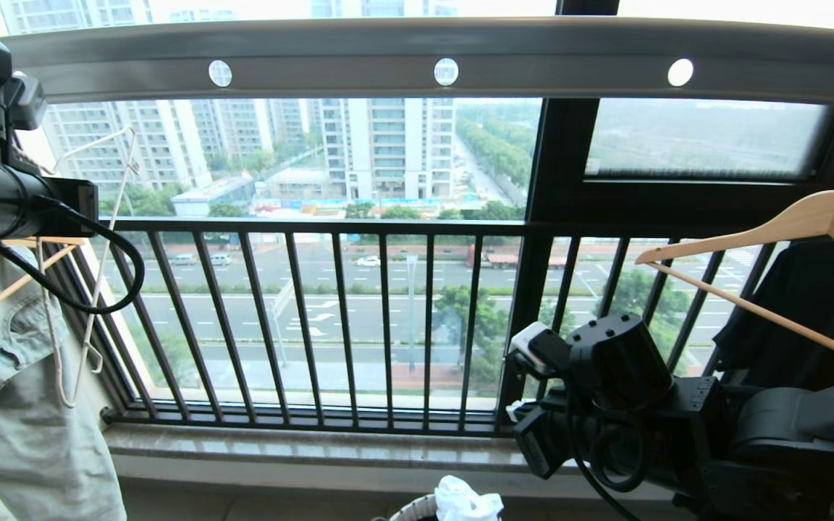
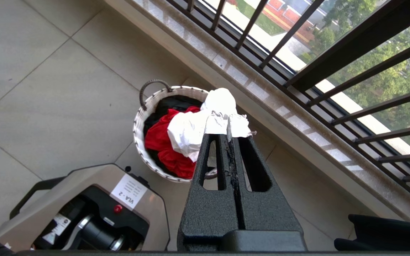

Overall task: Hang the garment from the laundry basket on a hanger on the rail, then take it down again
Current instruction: Hang the clothes rack on the clothesline

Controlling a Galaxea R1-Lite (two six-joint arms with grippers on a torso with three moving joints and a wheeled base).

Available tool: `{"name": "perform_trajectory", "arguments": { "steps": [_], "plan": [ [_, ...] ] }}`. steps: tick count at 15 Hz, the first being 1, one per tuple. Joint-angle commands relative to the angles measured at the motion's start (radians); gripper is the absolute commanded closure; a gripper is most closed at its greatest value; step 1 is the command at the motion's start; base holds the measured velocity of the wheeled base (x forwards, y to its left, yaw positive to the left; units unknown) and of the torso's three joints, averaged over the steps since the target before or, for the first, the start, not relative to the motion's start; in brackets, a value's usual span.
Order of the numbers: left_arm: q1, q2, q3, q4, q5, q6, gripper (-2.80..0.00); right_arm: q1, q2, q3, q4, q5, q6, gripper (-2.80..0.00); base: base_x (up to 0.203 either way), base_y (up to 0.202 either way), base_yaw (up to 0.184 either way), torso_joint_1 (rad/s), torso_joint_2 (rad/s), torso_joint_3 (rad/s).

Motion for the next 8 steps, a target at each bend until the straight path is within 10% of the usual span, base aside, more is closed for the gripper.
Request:
{"name": "perform_trajectory", "arguments": {
  "steps": [1, 8],
  "plan": [
    [0.0, 0.002, 0.0, -0.003, 0.003, -0.001, 0.0, 0.0, 0.002, 0.0, -0.003, -0.001, -0.001, 0.0, 0.0, 0.0, 0.0, 0.0, 0.0, 0.0],
    [0.017, 0.057, -0.051, -0.006, -0.011, -0.065, 0.0, 0.0, 0.002, 0.003, -0.003, -0.001, -0.001, 0.0, 0.0, 0.0, 0.0, 0.0, 0.0, 0.0]
  ]
}}
